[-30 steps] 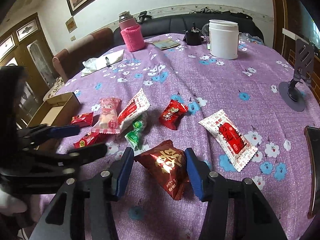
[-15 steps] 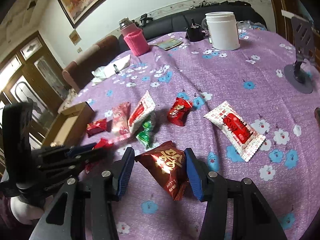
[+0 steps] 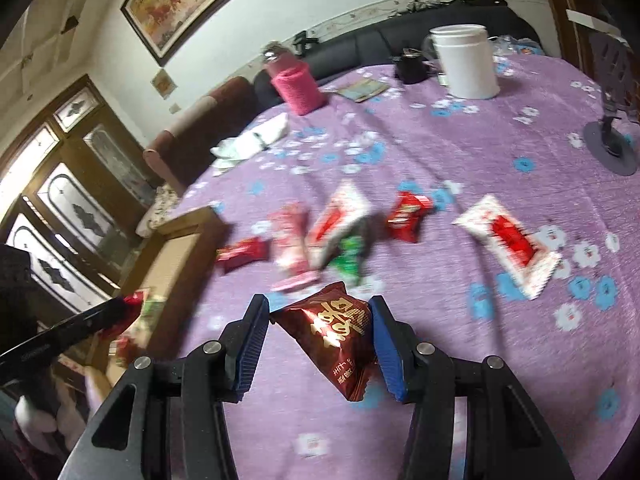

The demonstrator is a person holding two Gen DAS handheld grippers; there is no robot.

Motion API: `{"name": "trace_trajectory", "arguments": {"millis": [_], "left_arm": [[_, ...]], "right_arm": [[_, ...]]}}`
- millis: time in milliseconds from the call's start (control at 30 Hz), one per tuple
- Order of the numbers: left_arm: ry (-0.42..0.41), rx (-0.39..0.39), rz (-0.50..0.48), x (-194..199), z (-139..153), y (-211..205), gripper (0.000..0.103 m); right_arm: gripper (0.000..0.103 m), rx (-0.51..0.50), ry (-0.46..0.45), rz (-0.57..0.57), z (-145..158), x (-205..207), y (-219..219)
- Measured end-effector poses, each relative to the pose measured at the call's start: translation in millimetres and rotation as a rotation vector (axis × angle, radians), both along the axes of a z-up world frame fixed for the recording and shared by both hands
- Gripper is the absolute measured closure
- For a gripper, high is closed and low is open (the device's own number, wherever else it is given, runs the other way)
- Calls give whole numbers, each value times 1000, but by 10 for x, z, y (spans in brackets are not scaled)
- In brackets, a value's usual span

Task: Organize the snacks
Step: 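Grasp the red gold-sealed packet with the left tool while the right tool grasps a dark red gold-printed bag, then carry both snacks into the cardboard box and open both tools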

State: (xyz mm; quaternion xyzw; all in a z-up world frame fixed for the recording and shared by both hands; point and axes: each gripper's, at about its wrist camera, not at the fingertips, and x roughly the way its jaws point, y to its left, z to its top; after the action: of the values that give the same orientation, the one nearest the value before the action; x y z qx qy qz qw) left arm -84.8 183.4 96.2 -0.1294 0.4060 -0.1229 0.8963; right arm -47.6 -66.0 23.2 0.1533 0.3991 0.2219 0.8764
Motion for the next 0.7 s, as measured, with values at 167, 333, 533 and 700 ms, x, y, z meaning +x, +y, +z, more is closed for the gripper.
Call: {"name": "trace_trajectory", "arguments": {"millis": [167,333,533,700], "left_arm": [[-4,-20,62,-19,22,411,85],[1,-31,107,51,23,762,84],[46,-64,162,344,-105,1187,84],[83,-59,194,624,-260,1385,84]], "right_arm": [[48,11,-11,76,223,-67,415],[47,-13,-29,158,411,-68,950],[47,-30,6,240,401,110,1663],[47,-76,35,281,252,283,2168]]}}
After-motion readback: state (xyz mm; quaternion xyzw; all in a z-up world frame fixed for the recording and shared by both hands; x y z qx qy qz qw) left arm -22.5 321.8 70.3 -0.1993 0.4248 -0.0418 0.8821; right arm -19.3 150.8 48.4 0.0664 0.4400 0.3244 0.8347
